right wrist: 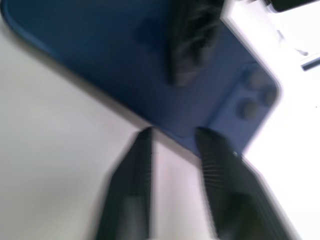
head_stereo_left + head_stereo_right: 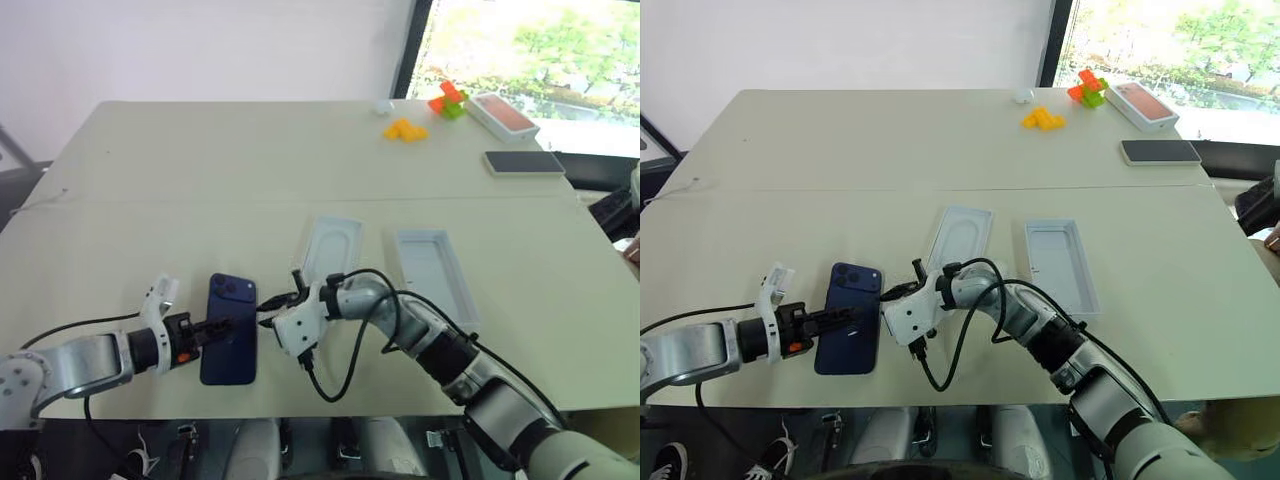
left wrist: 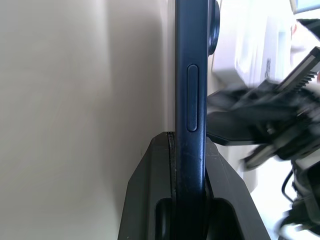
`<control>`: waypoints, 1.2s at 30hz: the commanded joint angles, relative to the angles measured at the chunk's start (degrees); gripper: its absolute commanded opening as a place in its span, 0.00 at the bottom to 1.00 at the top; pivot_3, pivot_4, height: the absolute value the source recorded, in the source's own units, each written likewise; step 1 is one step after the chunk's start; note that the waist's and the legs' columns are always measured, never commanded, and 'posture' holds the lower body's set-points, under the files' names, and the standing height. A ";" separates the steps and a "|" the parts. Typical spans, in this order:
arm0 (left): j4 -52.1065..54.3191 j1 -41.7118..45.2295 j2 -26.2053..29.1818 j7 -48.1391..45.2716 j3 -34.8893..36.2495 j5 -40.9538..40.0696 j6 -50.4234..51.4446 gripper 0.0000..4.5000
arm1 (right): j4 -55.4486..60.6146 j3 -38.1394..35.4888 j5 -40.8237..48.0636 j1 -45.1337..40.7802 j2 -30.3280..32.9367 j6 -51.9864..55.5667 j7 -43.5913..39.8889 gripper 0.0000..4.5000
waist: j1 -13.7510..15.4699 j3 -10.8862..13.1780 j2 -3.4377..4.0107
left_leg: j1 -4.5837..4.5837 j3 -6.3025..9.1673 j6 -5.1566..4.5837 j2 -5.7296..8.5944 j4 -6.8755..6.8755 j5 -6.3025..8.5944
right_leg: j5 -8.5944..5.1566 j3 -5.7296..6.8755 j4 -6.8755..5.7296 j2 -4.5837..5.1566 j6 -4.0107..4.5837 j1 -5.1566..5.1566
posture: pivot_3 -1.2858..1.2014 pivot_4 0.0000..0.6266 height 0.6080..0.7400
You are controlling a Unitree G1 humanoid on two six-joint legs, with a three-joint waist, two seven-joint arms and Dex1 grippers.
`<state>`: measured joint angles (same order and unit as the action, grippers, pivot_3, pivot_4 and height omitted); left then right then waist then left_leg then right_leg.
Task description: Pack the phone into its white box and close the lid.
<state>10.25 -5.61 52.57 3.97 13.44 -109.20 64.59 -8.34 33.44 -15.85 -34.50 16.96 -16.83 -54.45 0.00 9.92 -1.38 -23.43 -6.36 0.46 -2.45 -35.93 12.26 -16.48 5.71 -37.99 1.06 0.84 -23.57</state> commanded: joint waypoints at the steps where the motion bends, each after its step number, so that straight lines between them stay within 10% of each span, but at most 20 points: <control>1: -0.22 0.33 2.35 -5.46 4.54 3.04 0.06 0.00 | 5.71 -5.25 9.15 -0.77 0.68 5.18 -3.62 0.77 | -0.10 0.19 -0.04 | 0.00 0.00 0.00 -0.01 0.00 0.00 | 0.00 0.00 0.00 0.00 0.01 -0.01 | 0.52 0.24 0.98; 3: -1.25 1.57 2.85 -7.18 5.55 5.85 -0.72 0.00 | 7.86 -8.01 12.67 -0.97 1.65 10.24 -4.83 0.99 | -0.19 0.34 -0.04 | -0.01 0.01 0.01 0.00 0.03 0.01 | -0.08 0.00 0.00 0.00 0.15 -0.03 | 0.52 0.24 0.98; 14: 3.47 6.59 -0.67 -20.07 10.73 26.27 -10.54 0.00 | 16.55 -12.70 16.66 0.54 11.37 42.22 -8.10 0.99 | -0.79 0.51 -0.09 | -1.00 -0.02 -0.11 0.02 0.12 -0.10 | 0.11 0.03 0.03 0.09 0.38 -1.02 | 0.52 0.24 0.98; 36: 6.67 10.99 -4.89 -18.34 12.51 23.68 -7.08 0.00 | 25.18 -2.75 17.43 -0.25 11.82 61.47 -0.47 0.99 | -0.72 0.68 -0.35 | -0.98 -0.02 0.01 0.00 0.28 -0.24 | 0.04 0.16 -0.02 -0.01 -0.02 -1.05 | 0.52 0.24 0.98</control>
<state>14.87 4.71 47.89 -14.23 24.46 -83.53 57.66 15.13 30.52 2.14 -34.48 28.57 44.63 -55.43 -0.73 10.60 -1.73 -24.40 -6.38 0.47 -2.46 -35.65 12.02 -16.44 5.86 -38.01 1.05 0.82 -24.61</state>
